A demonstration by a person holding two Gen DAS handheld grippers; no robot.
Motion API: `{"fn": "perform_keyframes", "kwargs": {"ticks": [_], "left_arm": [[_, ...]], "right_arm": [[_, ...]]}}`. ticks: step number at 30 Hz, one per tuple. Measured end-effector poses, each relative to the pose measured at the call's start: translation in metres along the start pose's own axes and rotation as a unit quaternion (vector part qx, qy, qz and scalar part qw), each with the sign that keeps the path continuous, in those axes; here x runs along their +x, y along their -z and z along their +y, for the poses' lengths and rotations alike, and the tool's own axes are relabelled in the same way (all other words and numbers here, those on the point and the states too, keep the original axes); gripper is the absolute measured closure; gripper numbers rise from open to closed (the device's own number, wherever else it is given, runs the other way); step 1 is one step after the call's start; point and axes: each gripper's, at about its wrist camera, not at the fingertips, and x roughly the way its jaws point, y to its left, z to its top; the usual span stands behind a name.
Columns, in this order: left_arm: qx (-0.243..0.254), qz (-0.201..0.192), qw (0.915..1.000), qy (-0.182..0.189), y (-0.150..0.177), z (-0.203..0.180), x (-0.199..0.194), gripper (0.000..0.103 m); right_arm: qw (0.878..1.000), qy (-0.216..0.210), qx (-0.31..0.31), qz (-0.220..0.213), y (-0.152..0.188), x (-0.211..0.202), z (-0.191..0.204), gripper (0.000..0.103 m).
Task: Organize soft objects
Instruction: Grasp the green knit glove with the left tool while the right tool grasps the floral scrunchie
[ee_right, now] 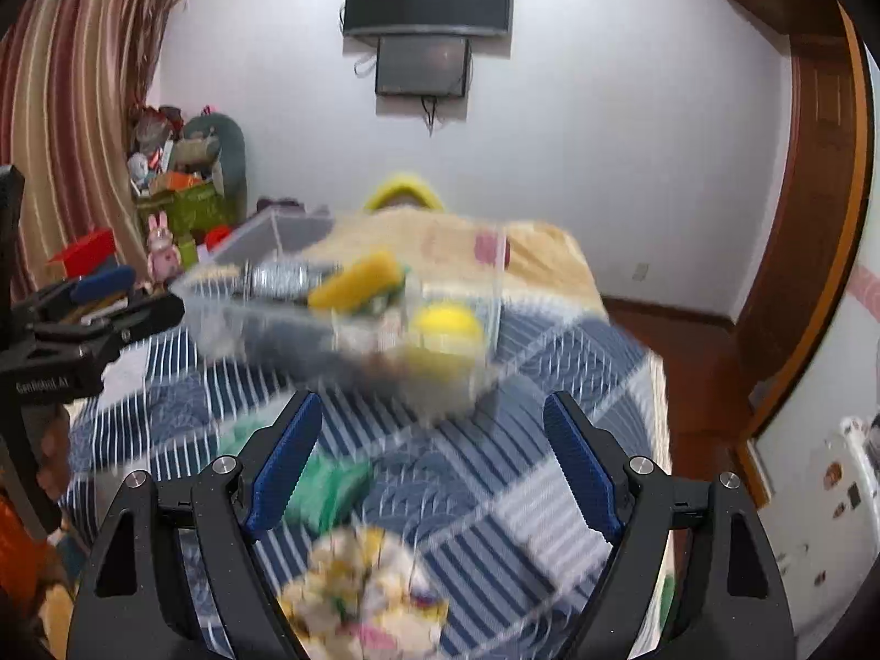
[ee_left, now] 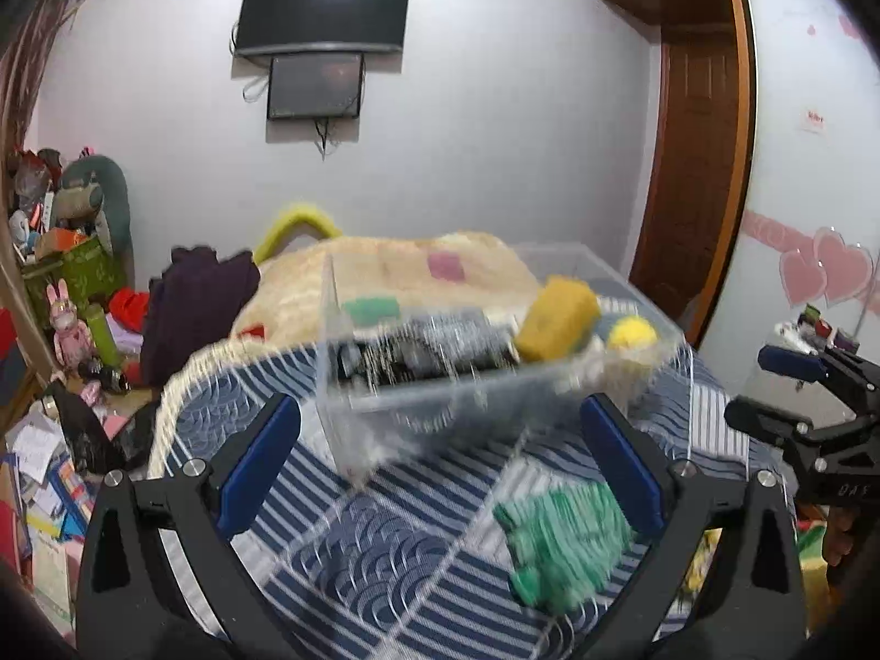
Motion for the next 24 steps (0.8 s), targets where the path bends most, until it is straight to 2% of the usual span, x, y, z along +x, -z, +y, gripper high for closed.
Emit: {"fn": "perform_keyframes", "kwargs": {"ticks": [5, 9, 14, 15, 17, 18, 19, 20, 21, 23, 24], "left_arm": [[-0.005, 0.044, 0.9989, 0.017, 0.024, -0.007, 0.008, 0.0], [-0.005, 0.086, 0.9958, 0.031, 0.044, -0.017, 0.022, 0.0], [-0.002, 0.116, 0.9923, 0.043, 0.056, -0.029, 0.038, 0.0], [0.0, 0.121, 0.9917, 0.045, 0.059, -0.033, 0.042, 0.0], [0.01, 0.132, 0.99, 0.049, 0.063, -0.041, 0.05, 0.002], [0.018, 0.137, 0.9887, 0.059, 0.065, -0.045, 0.052, 0.005], [0.025, 0.138, 0.9881, 0.063, 0.066, -0.049, 0.053, 0.016], [0.035, 0.138, 0.9877, 0.065, 0.067, -0.053, 0.053, 0.022], [0.044, 0.137, 0.9874, 0.066, 0.068, -0.057, 0.053, 0.024], [0.051, 0.132, 0.9873, 0.072, 0.07, -0.061, 0.052, 0.042], [0.052, 0.13, 0.987, 0.078, 0.07, -0.062, 0.051, 0.046]], "right_arm": [[0.998, -0.024, 0.02, 0.051, 0.031, 0.012, 0.003, 0.022], [0.996, -0.04, 0.031, 0.075, 0.047, 0.021, 0.001, 0.022], [0.994, -0.054, 0.036, 0.092, 0.055, 0.025, 0.002, 0.023], [0.992, -0.062, 0.035, 0.1, 0.057, 0.028, 0.002, 0.026], [0.991, -0.071, 0.035, 0.109, 0.058, 0.029, 0.002, 0.045], [0.991, -0.072, 0.031, 0.112, 0.06, 0.03, 0.004, 0.046], [0.992, -0.067, 0.026, 0.108, 0.06, 0.029, 0.005, 0.052], [0.992, -0.069, 0.024, 0.106, 0.06, 0.028, 0.006, 0.064], [0.991, -0.074, 0.024, 0.106, 0.06, 0.027, 0.006, 0.069], [0.991, -0.076, 0.025, 0.105, 0.06, 0.027, 0.006, 0.081], [0.991, -0.076, 0.027, 0.102, 0.06, 0.026, 0.005, 0.084]]}}
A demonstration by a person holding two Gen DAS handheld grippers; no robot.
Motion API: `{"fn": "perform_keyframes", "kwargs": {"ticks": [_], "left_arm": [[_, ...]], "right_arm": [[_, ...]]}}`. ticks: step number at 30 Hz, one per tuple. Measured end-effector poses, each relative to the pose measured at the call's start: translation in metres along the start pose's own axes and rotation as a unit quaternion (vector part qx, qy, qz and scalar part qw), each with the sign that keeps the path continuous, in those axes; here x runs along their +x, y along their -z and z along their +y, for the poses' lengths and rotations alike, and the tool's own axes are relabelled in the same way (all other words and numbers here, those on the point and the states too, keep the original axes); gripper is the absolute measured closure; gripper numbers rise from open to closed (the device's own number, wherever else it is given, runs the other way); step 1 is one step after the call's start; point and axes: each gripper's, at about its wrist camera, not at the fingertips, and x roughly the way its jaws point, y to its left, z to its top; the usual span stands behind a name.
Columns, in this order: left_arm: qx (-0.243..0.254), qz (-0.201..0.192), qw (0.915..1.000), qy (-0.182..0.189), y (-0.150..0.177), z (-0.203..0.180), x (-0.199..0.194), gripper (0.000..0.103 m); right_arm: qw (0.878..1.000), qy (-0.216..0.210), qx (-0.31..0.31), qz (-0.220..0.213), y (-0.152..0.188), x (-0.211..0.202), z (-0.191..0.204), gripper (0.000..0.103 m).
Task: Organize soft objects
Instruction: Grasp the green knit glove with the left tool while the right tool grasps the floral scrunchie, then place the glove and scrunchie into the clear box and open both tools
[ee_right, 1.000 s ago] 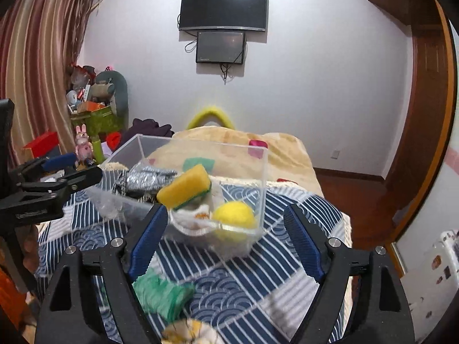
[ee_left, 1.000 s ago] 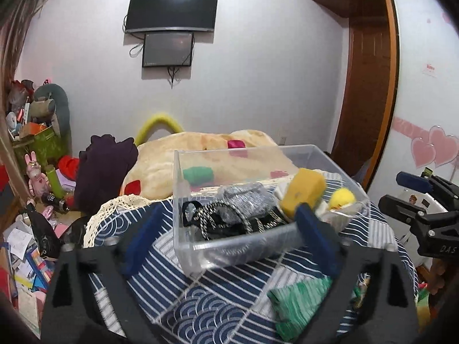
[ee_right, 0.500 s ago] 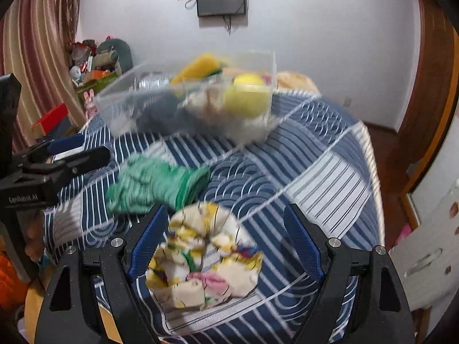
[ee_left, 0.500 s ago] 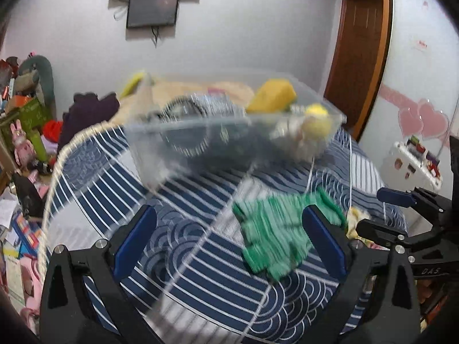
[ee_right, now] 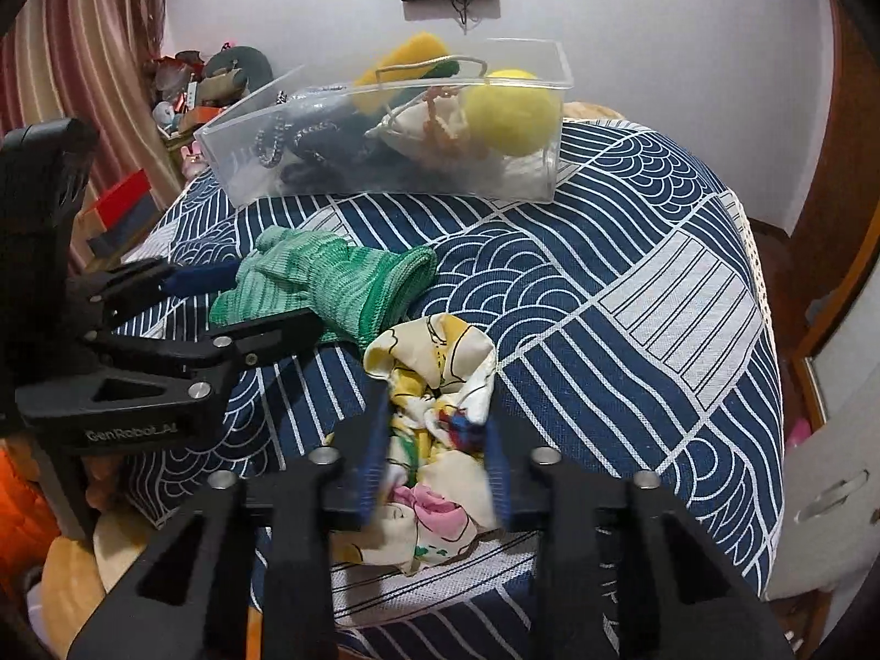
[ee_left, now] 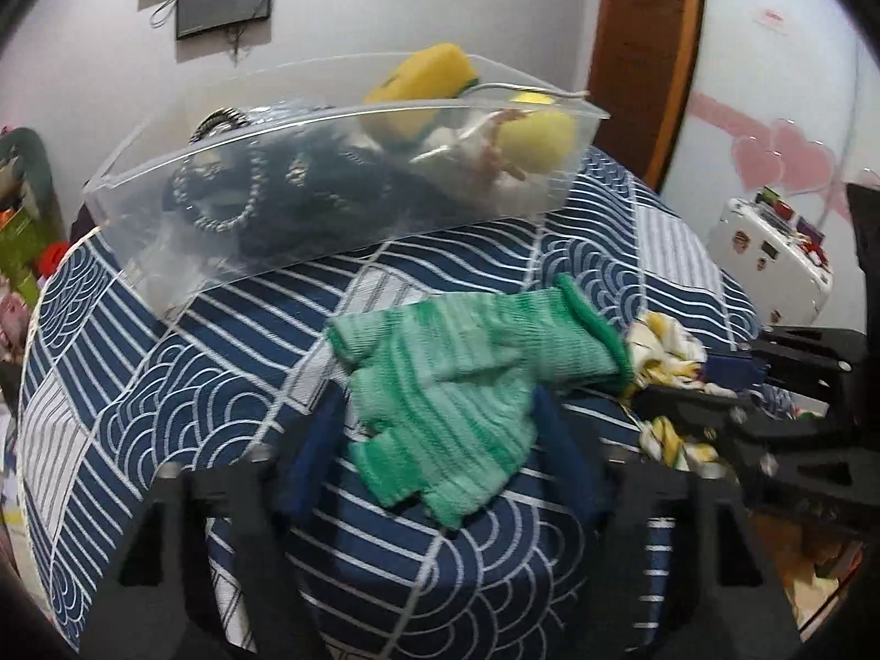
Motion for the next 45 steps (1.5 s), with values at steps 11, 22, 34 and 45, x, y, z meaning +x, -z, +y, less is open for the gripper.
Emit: {"fn": "perform_keyframes", "kwargs": {"ticks": [11, 22, 34, 45], "left_arm": [[-0.031, -0.038, 0.9986, 0.018, -0.006, 0.019, -0.024, 0.077], [-0.031, -0.158, 0.9865, -0.031, -0.047, 0.037, -0.088, 0.077], [-0.037, -0.17, 0.982, -0.073, -0.096, 0.059, -0.059, 0.077], [-0.03, -0.106, 0.9917, -0.067, -0.093, 0.061, -0.005, 0.071]], "right_arm": [[0.997, 0.0, 0.029, -0.073, -0.018, -0.033, -0.009, 0.09], [0.986, 0.023, 0.024, -0.165, -0.083, -0.052, -0.006, 0.09], [0.984, 0.061, 0.013, -0.169, -0.134, -0.013, -0.002, 0.09], [0.993, 0.067, 0.013, -0.097, -0.129, 0.033, -0.007, 0.081]]}}
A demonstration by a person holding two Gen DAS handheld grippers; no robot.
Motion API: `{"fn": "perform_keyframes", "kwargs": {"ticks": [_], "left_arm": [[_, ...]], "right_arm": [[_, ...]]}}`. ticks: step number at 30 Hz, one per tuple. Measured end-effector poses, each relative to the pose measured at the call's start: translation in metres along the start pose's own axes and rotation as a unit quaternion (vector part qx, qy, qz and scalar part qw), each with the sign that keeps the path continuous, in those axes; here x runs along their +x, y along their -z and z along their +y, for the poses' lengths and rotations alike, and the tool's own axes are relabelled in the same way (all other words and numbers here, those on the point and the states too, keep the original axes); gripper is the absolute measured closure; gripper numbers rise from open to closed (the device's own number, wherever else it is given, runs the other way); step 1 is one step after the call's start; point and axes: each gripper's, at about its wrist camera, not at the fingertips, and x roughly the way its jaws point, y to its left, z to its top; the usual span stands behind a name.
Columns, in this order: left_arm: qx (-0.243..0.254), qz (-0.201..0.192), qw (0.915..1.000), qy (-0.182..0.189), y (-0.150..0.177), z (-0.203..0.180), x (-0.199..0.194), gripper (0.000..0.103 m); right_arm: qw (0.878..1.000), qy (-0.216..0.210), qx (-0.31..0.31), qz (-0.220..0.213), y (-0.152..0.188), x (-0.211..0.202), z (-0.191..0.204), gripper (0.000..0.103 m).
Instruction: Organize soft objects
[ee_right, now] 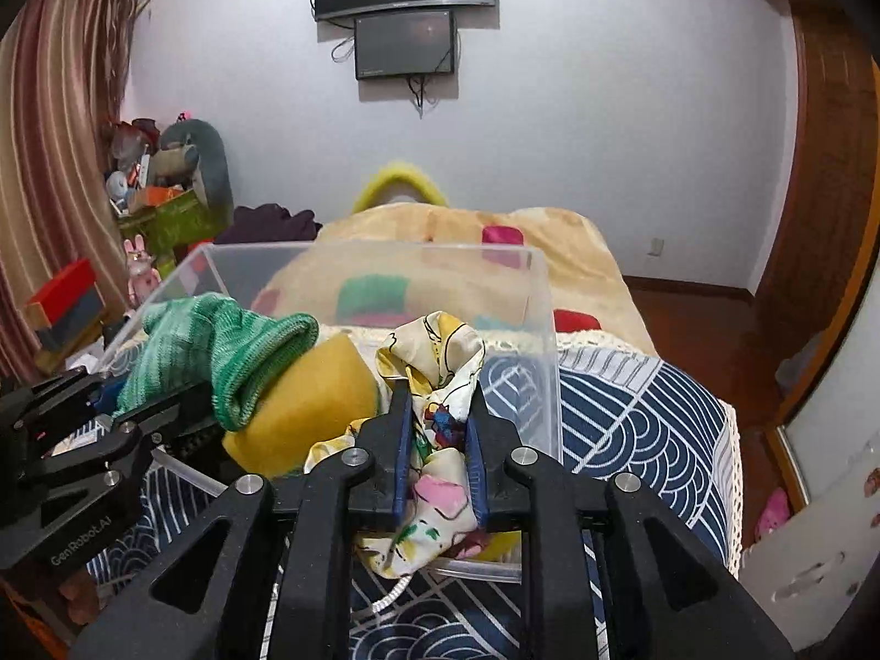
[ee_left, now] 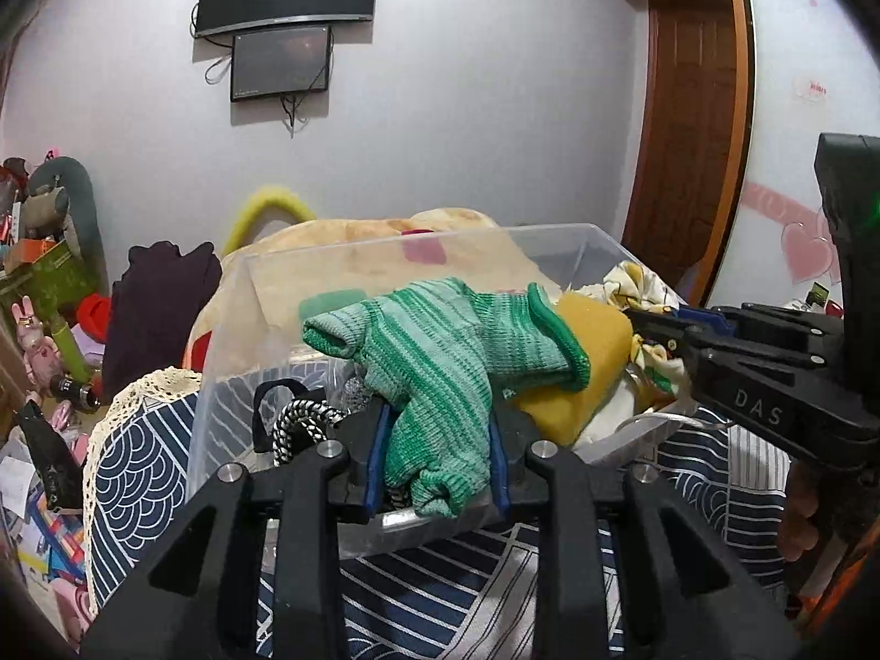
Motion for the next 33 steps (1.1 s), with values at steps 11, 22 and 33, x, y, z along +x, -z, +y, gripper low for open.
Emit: {"fn": "perform_keyframes", "kwargs": {"ticks": [11, 22, 33], "left_arm": [[-0.025, -0.036, 0.9989, 0.014, -0.007, 0.004, -0.041, 0.024], [-0.01, -0.109, 0.994, 0.001, -0.015, -0.005, -0.105, 0.002], [-0.02, -0.134, 0.9908, 0.009, -0.002, -0.009, -0.146, 0.0]], "right_arm": [[0.999, -0.025, 0.011, -0.042, -0.006, -0.043, -0.008, 0.053], [0.987, -0.02, -0.006, -0.156, -0.006, -0.123, 0.008, 0.034], [0.984, -0.026, -0.005, -0.178, 0.011, -0.144, 0.017, 0.021]]}}
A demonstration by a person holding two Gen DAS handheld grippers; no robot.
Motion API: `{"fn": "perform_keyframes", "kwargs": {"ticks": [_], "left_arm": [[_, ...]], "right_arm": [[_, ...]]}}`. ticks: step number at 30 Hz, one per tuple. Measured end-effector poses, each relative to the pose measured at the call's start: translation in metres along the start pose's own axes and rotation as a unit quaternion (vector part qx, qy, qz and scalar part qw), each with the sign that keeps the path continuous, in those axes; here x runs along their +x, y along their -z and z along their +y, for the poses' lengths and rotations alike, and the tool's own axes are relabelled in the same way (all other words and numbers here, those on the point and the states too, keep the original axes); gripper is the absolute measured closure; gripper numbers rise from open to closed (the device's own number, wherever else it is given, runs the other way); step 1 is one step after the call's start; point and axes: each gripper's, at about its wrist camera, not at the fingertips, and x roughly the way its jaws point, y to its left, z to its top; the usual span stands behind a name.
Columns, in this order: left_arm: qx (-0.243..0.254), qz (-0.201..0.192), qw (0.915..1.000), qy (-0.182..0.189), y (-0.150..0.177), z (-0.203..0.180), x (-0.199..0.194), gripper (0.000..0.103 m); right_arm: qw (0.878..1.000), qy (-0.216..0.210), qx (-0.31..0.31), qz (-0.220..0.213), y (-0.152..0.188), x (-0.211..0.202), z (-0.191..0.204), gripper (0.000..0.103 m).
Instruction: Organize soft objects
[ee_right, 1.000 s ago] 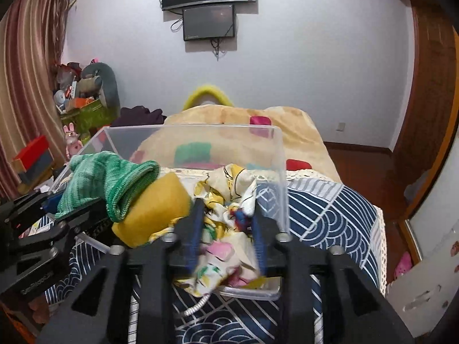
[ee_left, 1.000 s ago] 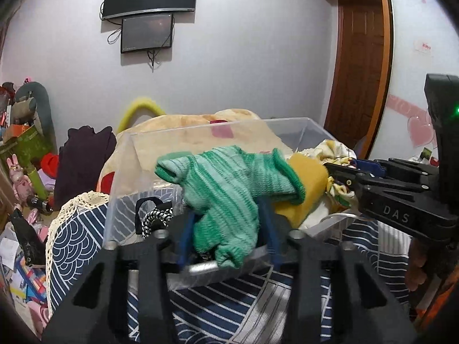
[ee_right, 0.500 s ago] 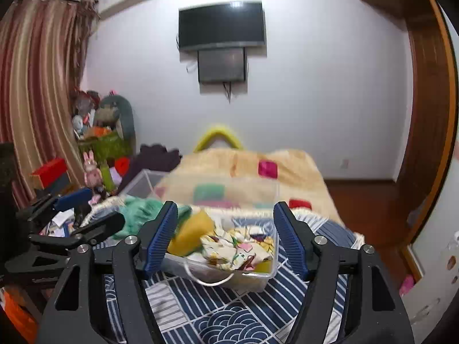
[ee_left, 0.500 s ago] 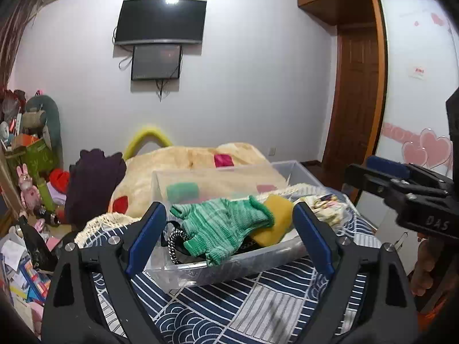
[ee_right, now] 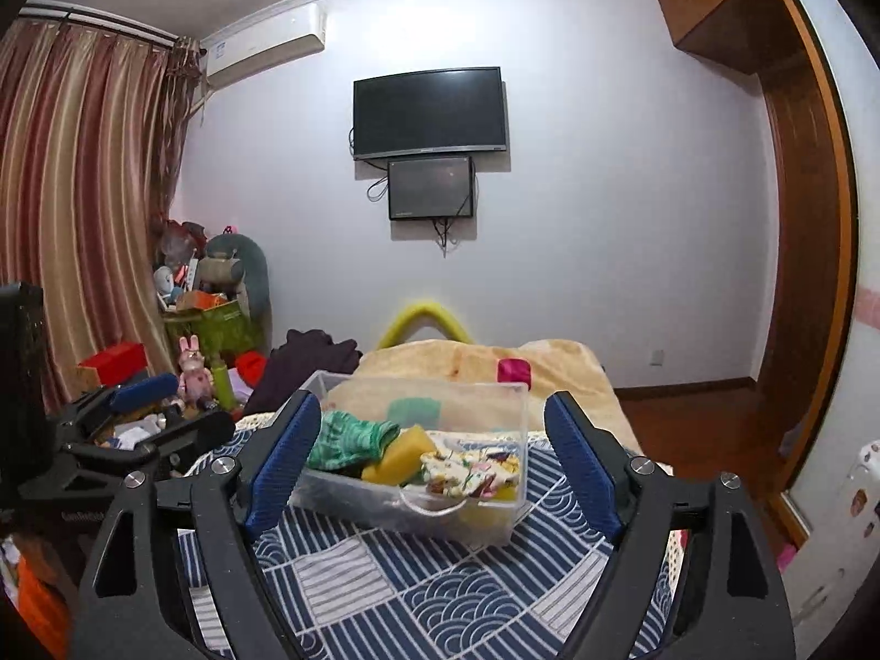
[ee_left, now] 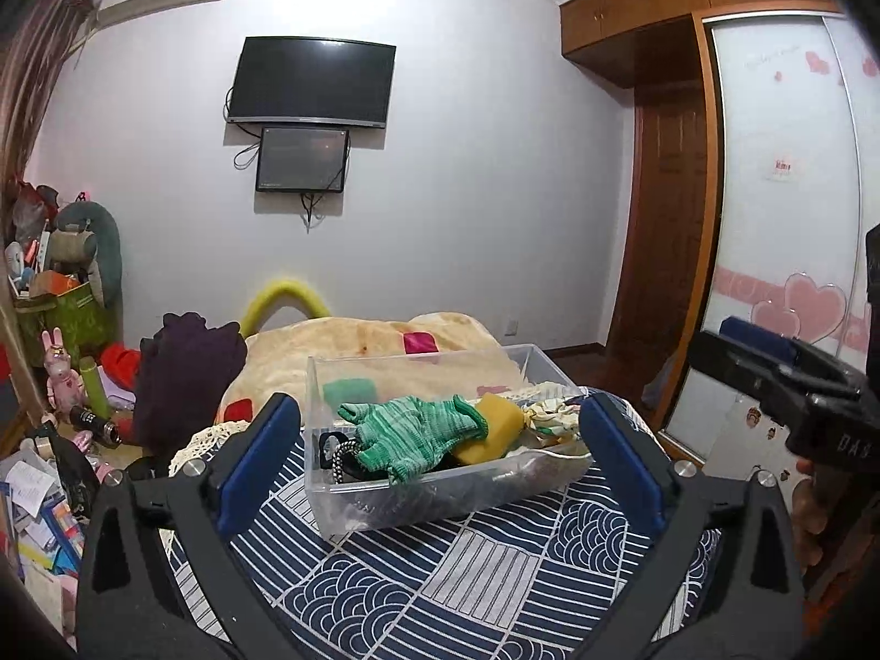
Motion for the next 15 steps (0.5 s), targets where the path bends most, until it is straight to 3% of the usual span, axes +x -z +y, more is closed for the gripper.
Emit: {"fn": "perform_keyframes", "kwargs": {"ticks": [15], "left_arm": [[0.0, -0.001, 1.0, -0.002, 0.007, 0.004, -0.003, 0.0]], "right_arm": [[1.0, -0.011, 0.013, 0.021, 0.015, 0.003, 0.001, 0.021]]}}
